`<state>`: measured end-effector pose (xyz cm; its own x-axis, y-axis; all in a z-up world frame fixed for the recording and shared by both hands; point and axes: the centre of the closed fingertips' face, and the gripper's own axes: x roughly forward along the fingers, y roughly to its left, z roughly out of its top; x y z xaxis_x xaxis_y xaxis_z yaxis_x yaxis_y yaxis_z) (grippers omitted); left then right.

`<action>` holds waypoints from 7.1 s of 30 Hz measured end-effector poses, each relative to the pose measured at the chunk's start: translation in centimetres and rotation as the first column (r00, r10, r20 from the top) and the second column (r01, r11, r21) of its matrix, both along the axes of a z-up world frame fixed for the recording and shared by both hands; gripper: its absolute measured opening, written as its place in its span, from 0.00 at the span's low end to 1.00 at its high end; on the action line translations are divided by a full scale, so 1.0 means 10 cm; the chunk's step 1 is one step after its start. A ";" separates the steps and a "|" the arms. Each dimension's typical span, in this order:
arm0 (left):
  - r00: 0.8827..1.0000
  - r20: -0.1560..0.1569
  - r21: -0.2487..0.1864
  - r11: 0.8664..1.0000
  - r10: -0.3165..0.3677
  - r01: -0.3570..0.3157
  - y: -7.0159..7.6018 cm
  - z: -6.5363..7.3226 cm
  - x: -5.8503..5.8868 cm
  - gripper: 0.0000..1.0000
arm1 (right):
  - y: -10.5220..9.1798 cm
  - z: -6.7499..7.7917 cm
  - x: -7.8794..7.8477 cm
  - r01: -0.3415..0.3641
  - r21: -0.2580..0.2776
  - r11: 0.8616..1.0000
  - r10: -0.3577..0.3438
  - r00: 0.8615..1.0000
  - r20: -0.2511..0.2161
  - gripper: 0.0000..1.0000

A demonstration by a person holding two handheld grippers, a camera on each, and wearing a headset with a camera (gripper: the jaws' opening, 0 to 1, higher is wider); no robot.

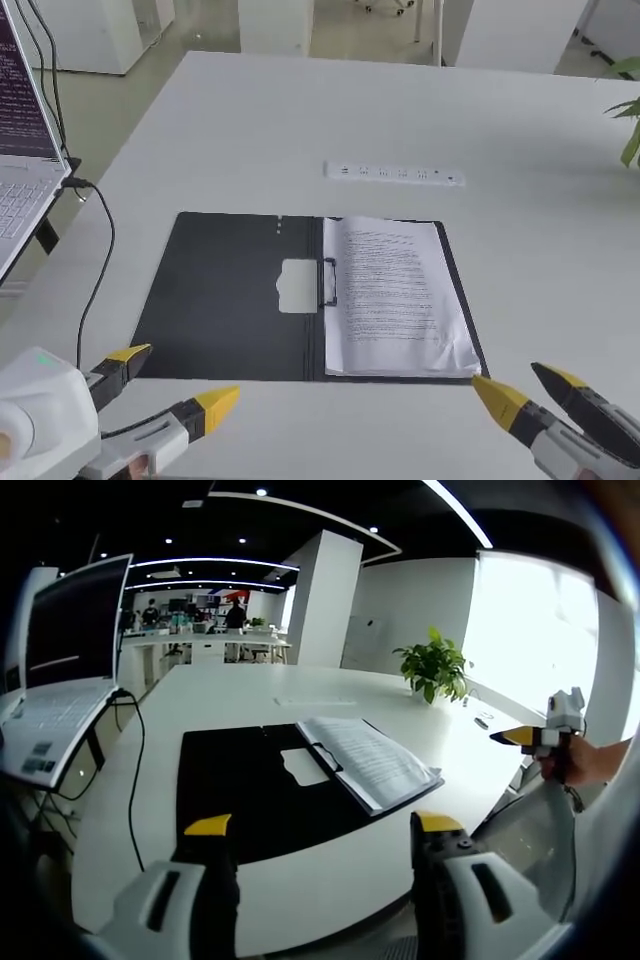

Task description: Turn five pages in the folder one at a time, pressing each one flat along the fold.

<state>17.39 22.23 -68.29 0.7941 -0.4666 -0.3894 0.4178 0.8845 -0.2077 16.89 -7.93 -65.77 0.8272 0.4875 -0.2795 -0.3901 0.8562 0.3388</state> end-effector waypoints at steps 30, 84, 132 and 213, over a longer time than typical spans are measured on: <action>0.993 0.023 0.067 0.992 -0.112 0.110 -0.14 0.13 0.25 0.69 | -0.04 0.00 0.15 -0.017 -0.010 1.000 0.017 1.000 0.009 0.57; 0.886 -0.059 0.168 0.870 -0.461 0.464 -2.58 -0.64 1.14 0.69 | -0.21 0.03 0.11 0.059 0.103 0.993 -0.059 0.998 0.000 0.56; 0.946 -0.078 0.240 0.915 -0.315 0.324 -2.90 -1.22 1.24 0.61 | -0.22 -0.05 0.11 0.040 0.150 0.988 -0.035 0.999 -0.037 0.55; 0.958 -0.052 0.159 0.945 -0.281 0.285 -2.78 -1.22 1.33 0.26 | -0.15 -1.42 1.07 0.172 0.222 0.960 -0.043 0.870 -0.490 0.00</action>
<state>30.68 -5.56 -80.45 0.6263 -0.5988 -0.4993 0.6519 0.7534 -0.0859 27.58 -9.47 -79.98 0.6752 0.5098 -0.5331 -0.0359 0.7445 0.6666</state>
